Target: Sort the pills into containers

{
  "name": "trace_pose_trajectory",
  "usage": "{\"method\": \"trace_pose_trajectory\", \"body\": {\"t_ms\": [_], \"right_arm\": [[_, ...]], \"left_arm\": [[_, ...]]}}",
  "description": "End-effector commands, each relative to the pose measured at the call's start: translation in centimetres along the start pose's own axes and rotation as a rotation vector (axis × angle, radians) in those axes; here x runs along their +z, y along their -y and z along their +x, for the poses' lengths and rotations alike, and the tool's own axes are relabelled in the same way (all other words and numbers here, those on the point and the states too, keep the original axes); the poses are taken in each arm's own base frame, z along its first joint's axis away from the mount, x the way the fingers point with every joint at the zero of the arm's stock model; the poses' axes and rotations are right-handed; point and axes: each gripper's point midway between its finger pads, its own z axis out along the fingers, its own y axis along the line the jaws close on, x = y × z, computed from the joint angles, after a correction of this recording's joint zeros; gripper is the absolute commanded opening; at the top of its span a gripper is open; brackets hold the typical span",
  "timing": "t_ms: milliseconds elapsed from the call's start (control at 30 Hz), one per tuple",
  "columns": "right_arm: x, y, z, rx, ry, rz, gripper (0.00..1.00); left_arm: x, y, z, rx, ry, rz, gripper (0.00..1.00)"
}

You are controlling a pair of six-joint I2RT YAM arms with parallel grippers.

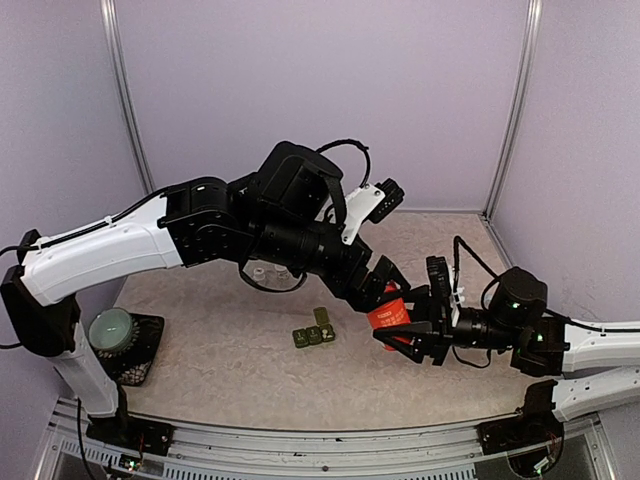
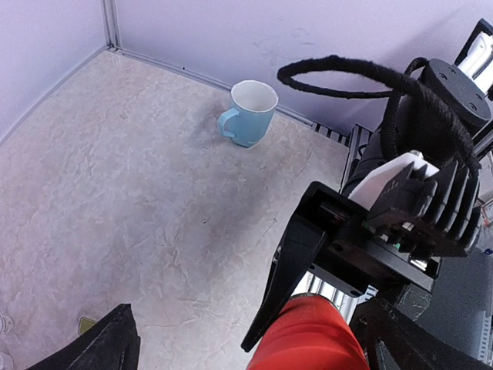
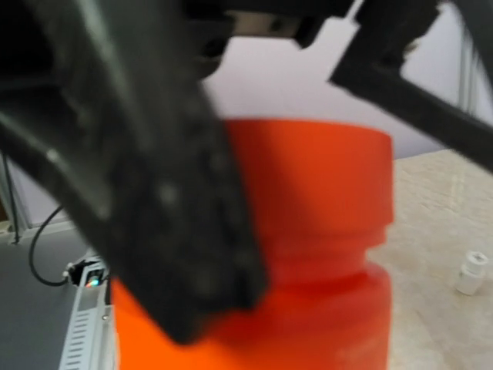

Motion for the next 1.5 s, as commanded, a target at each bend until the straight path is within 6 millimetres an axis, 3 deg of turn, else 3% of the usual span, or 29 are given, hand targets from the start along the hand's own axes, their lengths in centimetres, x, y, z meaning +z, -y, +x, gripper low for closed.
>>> {"method": "trace_pose_trajectory", "body": {"t_ms": [0,400,767,1100,1300,1467], "right_arm": [[-0.7,-0.1,-2.9,-0.04,0.086,0.009,0.34],[-2.0,-0.5,-4.5,-0.072,0.158,0.017,0.34],[-1.9,-0.6,-4.3,-0.076,0.152,0.01,0.34],[-1.5,-0.3,-3.8,-0.069,0.12,0.018,0.35],[-0.6,0.1,-2.8,-0.055,0.066,0.021,0.34],[-1.1,0.3,-3.2,-0.066,0.08,0.045,0.34]], "left_arm": [[-1.3,-1.1,-0.7,-0.034,0.04,-0.015,0.99],[-2.1,-2.6,0.5,-0.061,0.034,-0.021,0.99],[-3.3,-2.6,0.6,-0.061,0.047,0.002,0.99],[-5.4,-0.1,-2.4,0.017,0.105,0.067,0.99],[-3.8,1.0,-3.3,0.051,0.076,0.085,0.99],[-3.4,2.0,-2.9,0.072,0.066,0.106,0.99]]}}
